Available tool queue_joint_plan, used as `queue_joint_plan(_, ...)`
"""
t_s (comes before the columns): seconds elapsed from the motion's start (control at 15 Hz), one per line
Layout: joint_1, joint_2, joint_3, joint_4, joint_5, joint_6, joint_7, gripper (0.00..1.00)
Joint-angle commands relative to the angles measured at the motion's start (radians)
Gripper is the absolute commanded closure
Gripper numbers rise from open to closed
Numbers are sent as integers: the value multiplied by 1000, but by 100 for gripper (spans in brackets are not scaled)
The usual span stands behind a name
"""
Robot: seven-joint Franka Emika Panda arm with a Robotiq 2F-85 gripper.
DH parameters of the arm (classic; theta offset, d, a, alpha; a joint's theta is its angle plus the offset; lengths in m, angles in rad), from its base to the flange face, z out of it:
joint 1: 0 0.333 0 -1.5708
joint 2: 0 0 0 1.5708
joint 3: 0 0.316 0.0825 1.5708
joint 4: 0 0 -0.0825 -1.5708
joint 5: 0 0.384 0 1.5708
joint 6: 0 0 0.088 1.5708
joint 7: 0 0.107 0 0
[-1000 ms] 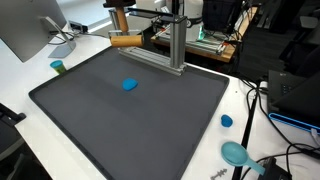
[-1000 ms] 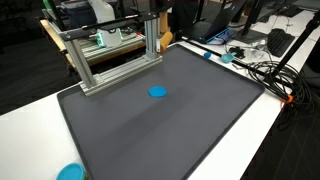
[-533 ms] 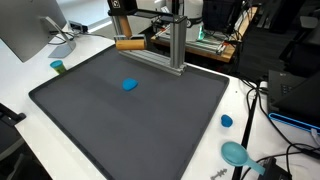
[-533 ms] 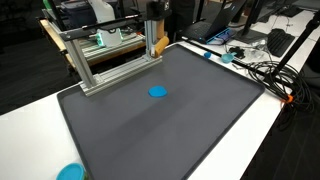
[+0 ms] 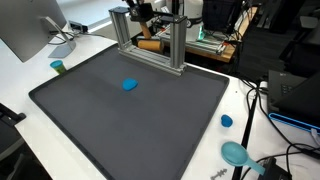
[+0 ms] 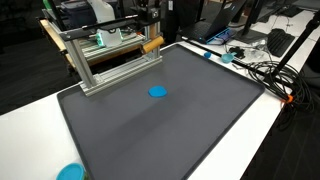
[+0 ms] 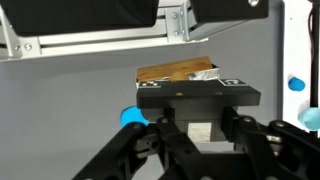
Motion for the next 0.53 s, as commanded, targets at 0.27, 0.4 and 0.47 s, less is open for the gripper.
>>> queue_joint_plan(0.27, 20, -258, 72, -292, -87, 221, 293, 78)
queue_joint_plan(0.4, 16, -289, 96, -332, -164, 234, 321, 78)
queue_joint_plan(0.47, 15, -293, 95, -342, -192, 230, 300, 78)
